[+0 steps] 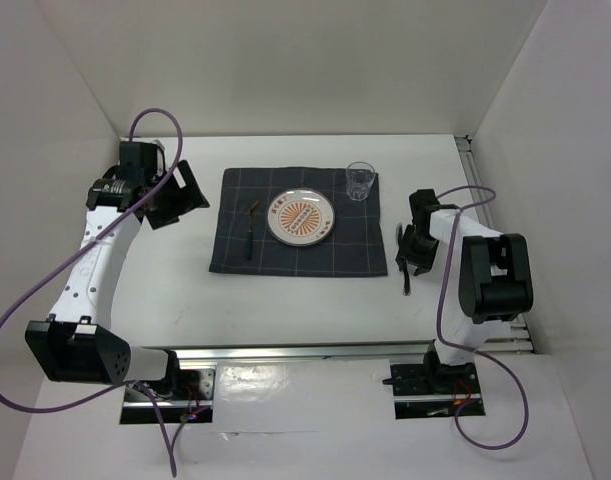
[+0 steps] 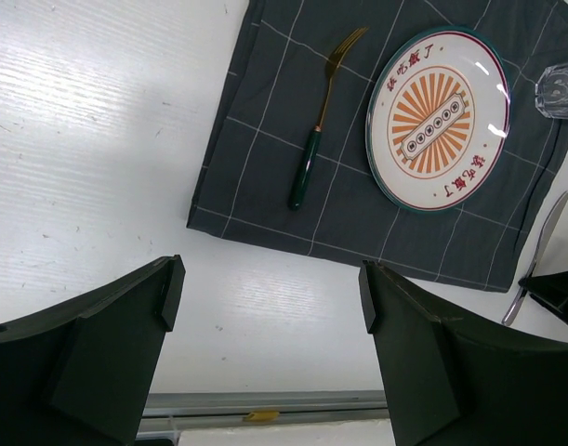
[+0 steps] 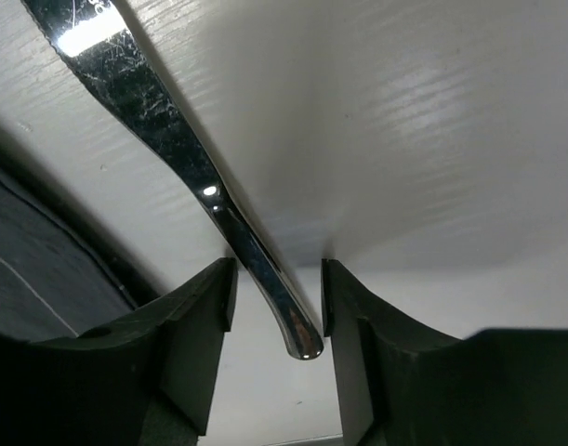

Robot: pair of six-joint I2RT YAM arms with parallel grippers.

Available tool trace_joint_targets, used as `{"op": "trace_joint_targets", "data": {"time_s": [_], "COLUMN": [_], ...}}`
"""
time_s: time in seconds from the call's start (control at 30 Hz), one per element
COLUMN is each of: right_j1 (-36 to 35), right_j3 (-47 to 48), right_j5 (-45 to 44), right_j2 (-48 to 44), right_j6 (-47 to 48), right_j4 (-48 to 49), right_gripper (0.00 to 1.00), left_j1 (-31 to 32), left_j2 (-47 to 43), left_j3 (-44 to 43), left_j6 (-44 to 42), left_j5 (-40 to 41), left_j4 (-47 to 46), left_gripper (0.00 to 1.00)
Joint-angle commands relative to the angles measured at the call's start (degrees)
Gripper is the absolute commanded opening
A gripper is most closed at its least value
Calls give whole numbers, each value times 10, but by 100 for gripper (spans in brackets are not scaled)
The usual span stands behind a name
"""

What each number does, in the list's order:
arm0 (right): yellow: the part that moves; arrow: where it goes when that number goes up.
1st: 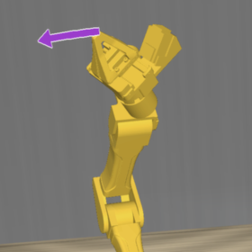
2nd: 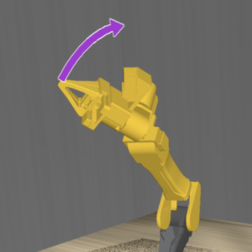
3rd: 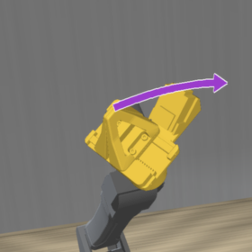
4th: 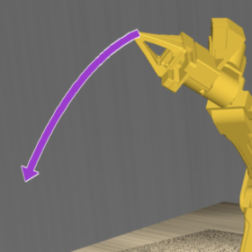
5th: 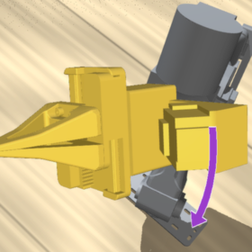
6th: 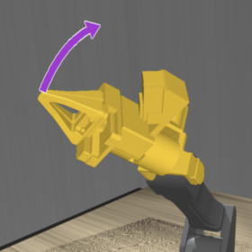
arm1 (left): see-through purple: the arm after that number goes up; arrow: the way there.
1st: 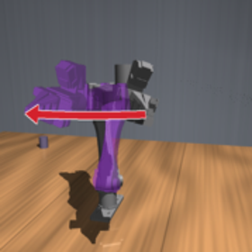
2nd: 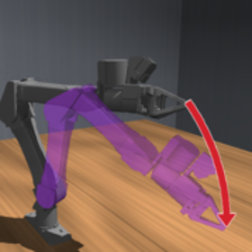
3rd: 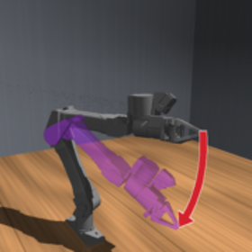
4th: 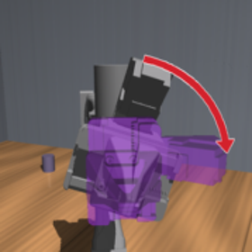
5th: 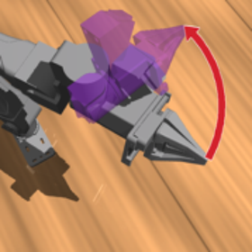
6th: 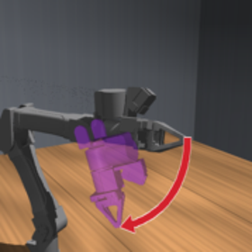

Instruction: Set the dinner table for one person

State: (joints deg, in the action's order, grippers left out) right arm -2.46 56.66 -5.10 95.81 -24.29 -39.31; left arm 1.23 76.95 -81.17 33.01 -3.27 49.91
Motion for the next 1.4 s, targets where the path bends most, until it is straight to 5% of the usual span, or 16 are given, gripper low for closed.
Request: {"op": "trace_joint_targets", "data": {"time_s": [0.0,0.27,0.53,1.03,1.37], "right_j1": [2,-5,-23,-23,-119], "right_j3": [1,1,28,93,170], "right_j5": [2,-14,-32,-54,26], "right_j2": [8,41,38,-51,-33], "right_j6": [18,6,-25,-15,11], "right_j4": [37,54,35,-52,-101], "right_gripper": [51,35,7,3,3], "left_j1": [4,4,4,4,4], "left_j2": [-14,-14,-14,-4,1], "left_j3": [-6,-6,-17,-34,-34], "left_j6": [3,3,3,-8,-8], "left_j5": [2,12,18,12,12], "left_j4": [-10,-10,-4,-4,-4], "left_gripper": [95,95,95,95,95]}}
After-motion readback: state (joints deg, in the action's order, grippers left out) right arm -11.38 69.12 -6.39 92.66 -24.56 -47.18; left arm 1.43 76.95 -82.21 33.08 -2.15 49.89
